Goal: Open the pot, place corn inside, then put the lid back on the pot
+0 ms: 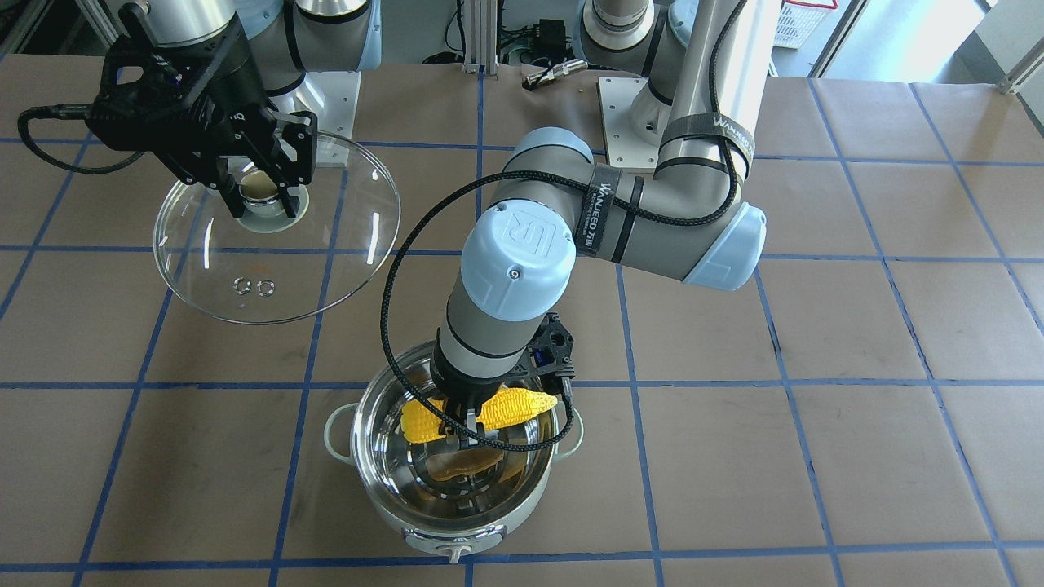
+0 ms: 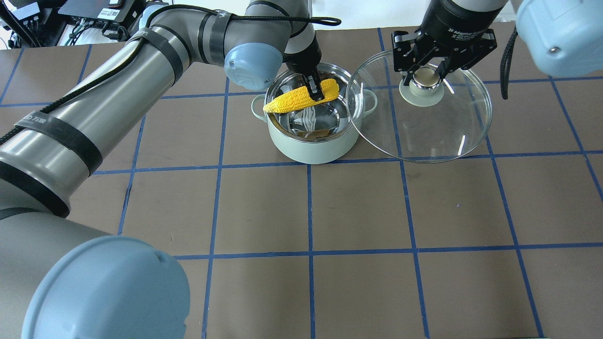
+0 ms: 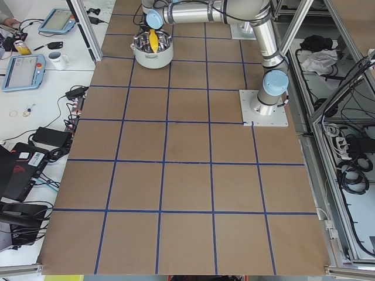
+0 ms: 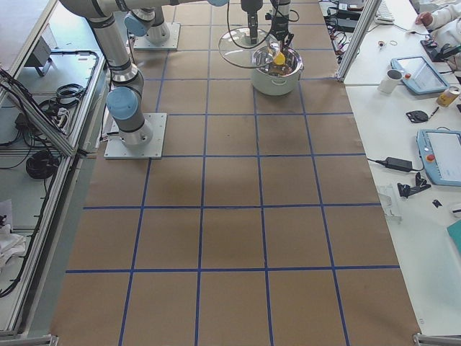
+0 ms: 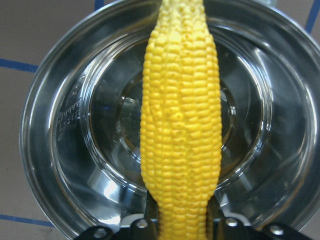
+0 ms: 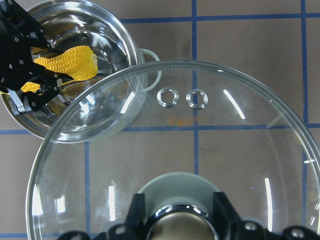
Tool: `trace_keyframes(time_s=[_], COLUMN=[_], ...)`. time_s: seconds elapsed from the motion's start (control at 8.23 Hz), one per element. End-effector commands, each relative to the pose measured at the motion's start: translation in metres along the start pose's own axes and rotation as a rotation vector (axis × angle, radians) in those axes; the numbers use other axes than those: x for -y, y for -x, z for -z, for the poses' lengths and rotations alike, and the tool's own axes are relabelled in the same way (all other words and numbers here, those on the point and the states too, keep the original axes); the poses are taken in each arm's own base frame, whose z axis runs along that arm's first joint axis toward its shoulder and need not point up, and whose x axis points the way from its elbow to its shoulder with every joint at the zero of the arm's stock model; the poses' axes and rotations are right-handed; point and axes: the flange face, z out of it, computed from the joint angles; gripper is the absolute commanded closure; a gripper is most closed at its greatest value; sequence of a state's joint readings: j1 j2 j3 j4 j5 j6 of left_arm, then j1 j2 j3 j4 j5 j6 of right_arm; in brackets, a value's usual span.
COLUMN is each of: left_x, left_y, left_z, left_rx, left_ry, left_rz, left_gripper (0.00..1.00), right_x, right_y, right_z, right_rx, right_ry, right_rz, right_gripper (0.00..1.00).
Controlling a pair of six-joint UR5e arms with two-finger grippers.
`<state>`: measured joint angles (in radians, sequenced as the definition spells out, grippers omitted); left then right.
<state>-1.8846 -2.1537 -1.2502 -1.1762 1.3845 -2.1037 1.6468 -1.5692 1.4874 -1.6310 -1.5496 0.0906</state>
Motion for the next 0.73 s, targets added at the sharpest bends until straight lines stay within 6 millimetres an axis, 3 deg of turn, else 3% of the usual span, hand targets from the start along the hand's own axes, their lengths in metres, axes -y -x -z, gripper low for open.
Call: trace_keyframes(time_s=[0.0,0.12,0.61], left_x=[-0.0088,-0.009,-0.0167], left_y=[0.0071,0.0067,0.0034], left_z=[-0.0059,-0.0063,-0.005], left_rx=[0.008,0.008,-0.048], left_ry=[0.004,0.004,0.039], left_rz=[-0.005,-0.01,-0.041], left_gripper=[1.0,1.0,0.62], right_x=[0.0001,-0.0001,0.0003], right_y=[0.002,0.0017,0.0014], right_z=[-0.0001,0.0009,0.0001], right_rx=[0.001,-0.002,-0.005], right_ry=[-0.002,-0.005,-0.004], right_rz=[0.002,0.001,0.001], right_gripper=[0.81,0.81,0.81])
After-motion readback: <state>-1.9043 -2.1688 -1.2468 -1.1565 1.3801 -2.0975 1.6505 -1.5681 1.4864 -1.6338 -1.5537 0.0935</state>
